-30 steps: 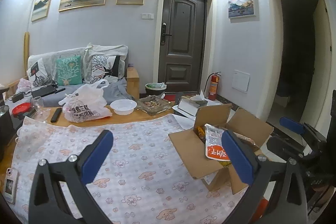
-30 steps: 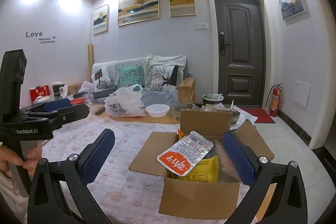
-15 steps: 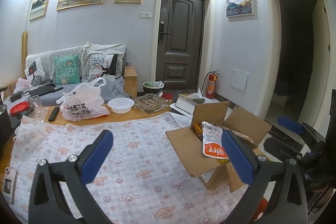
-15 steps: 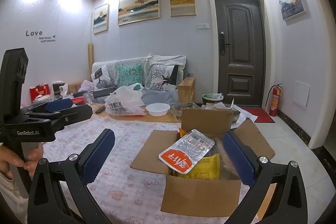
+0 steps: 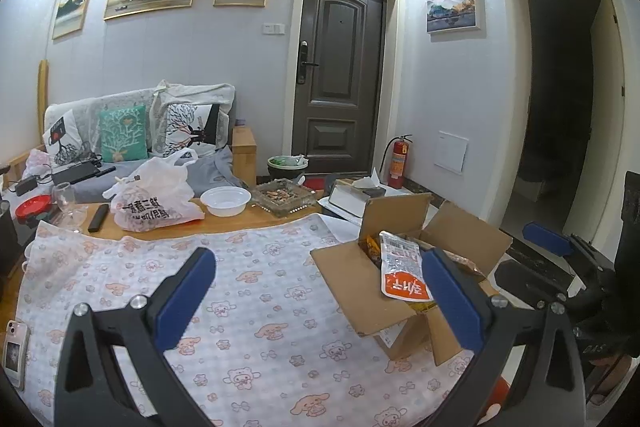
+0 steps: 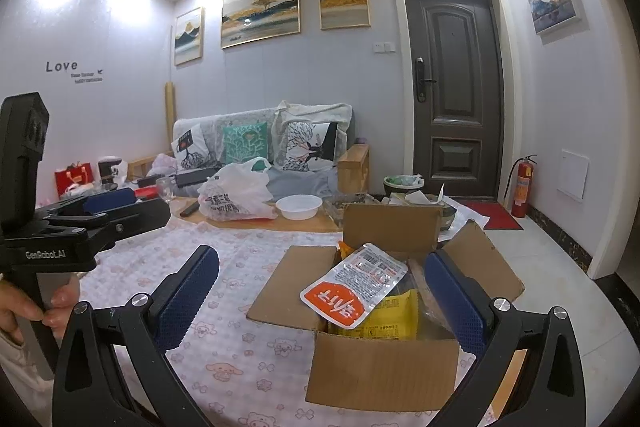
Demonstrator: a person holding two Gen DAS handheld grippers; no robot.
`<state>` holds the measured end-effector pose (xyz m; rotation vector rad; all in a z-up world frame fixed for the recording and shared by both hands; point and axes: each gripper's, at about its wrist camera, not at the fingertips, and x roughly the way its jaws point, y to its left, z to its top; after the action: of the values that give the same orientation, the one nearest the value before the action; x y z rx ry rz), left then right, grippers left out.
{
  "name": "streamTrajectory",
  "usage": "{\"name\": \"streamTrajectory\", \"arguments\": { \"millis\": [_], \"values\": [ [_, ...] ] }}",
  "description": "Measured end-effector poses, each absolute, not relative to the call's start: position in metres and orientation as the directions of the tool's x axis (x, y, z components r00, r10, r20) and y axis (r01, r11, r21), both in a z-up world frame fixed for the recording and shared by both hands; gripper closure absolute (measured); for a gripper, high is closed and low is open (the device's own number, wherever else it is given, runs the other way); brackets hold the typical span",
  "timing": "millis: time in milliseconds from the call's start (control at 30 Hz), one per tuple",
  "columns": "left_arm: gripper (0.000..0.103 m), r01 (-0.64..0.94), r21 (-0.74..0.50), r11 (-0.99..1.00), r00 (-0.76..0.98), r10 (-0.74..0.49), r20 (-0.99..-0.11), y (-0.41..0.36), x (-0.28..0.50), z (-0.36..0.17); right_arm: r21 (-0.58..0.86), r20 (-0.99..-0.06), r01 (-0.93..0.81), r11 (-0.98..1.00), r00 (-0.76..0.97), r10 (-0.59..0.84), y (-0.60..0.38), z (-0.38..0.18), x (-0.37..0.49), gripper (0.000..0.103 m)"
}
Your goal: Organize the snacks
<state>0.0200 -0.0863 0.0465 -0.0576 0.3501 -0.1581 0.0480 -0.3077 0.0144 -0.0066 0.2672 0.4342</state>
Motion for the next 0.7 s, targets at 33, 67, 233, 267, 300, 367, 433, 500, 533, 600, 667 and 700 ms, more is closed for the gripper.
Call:
{"name": "streamTrajectory", "arguments": {
  "millis": [33,67,233,267,300,367,433,500,533,600,667,700],
  "values": [
    [0.001,0.145,-0.083,0.986,0.927,-0.165,-0.338,-0.0865,0.0204,0.0461,0.050,-0.257,-0.416,0.908,0.873,0.414,-0.3077,0.0145,0.0480,0.000],
    [0.001,0.146,-0.083,0.986,0.926,-0.166,-0.339,-0.0865,0.0206,0.0459,0.050,-0.258,-0.414,0.909,0.874,0.412,-0.3066,0.0140,0.0475,0.000],
    [0.001,0.150,-0.082,0.985,0.926,-0.169,-0.339,-0.0864,0.0201,0.0459,0.050,-0.258,-0.413,0.909,0.874,0.412,-0.3061,0.0140,0.0472,0.000],
    [0.001,0.151,-0.083,0.985,0.925,-0.170,-0.339,-0.0862,0.0201,0.0456,0.051,-0.257,-0.414,0.909,0.874,0.412,-0.3063,0.0137,0.0470,0.000],
    [0.001,0.150,-0.083,0.985,0.925,-0.170,-0.339,-0.0862,0.0202,0.0455,0.051,-0.258,-0.413,0.909,0.874,0.412,-0.3059,0.0143,0.0473,0.000],
    [0.001,0.151,-0.083,0.985,0.925,-0.170,-0.339,-0.0863,0.0201,0.0454,0.052,-0.257,-0.413,0.909,0.874,0.412,-0.3060,0.0144,0.0473,0.000],
    [0.001,0.151,-0.083,0.985,0.925,-0.170,-0.339,-0.0862,0.0201,0.0455,0.052,-0.259,-0.413,0.909,0.874,0.412,-0.3063,0.0137,0.0473,0.000],
    [0.001,0.154,-0.081,0.985,0.924,-0.172,-0.340,-0.0862,0.0203,0.0455,0.052,-0.257,-0.413,0.909,0.874,0.411,-0.3064,0.0144,0.0475,0.000],
    [0.001,0.153,-0.081,0.985,0.925,-0.172,-0.340,-0.0864,0.0204,0.0452,0.053,-0.258,-0.413,0.909,0.874,0.412,-0.3069,0.0137,0.0474,0.000],
    [0.001,0.156,-0.080,0.984,0.924,-0.174,-0.340,-0.0863,0.0201,0.0450,0.052,-0.258,-0.414,0.909,0.874,0.412,-0.3068,0.0145,0.0479,0.000],
    [0.001,0.157,-0.079,0.984,0.924,-0.175,-0.341,-0.0866,0.0199,0.0441,0.052,-0.257,-0.415,0.908,0.873,0.414,-0.3071,0.0140,0.0477,0.000],
    [0.001,0.158,-0.080,0.984,0.923,-0.176,-0.341,-0.0868,0.0201,0.0438,0.052,-0.258,-0.416,0.908,0.873,0.414,-0.3071,0.0140,0.0477,0.000]
  ]
}}
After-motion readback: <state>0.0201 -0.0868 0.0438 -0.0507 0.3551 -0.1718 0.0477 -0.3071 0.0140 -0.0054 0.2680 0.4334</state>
